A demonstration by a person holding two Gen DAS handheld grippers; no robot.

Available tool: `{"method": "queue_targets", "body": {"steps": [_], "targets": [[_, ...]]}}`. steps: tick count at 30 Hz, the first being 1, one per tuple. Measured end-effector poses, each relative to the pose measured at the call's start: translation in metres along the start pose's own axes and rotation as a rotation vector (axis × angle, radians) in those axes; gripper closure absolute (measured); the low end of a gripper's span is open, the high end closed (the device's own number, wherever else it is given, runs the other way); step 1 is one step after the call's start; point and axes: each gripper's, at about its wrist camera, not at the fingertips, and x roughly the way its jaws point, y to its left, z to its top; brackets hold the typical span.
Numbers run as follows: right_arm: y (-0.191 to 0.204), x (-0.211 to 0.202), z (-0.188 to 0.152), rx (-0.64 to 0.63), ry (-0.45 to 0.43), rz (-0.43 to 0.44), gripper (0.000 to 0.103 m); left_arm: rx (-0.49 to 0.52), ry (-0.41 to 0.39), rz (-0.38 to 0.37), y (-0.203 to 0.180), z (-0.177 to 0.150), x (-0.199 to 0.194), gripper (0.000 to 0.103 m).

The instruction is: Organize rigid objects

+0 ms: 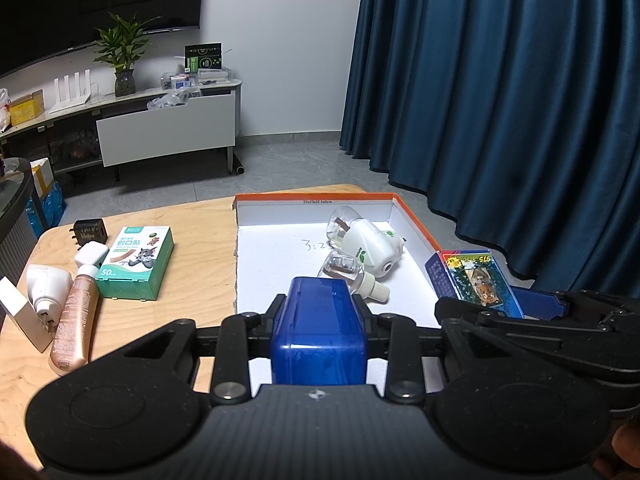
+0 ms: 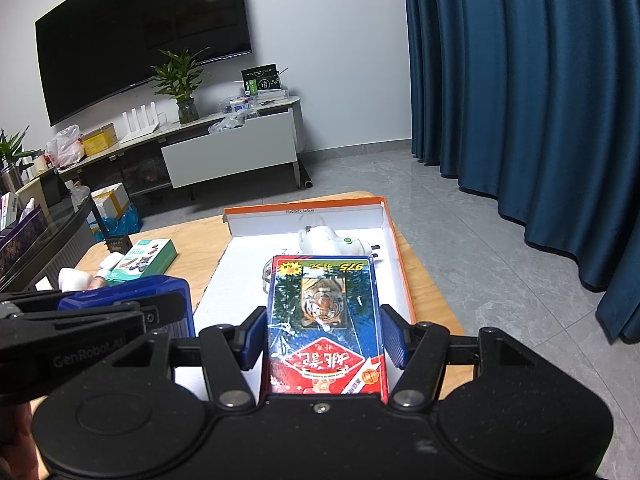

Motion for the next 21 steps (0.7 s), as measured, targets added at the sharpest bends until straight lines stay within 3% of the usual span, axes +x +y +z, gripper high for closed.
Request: {"method": "queue_targets", "body": {"steps": [21], "targets": [[0.0011, 0.0, -0.0002, -0.001, 0.001, 0.0, 0.032, 0.002, 0.0, -0.001, -0.001, -0.0011, 0.0014, 0.069]]}}
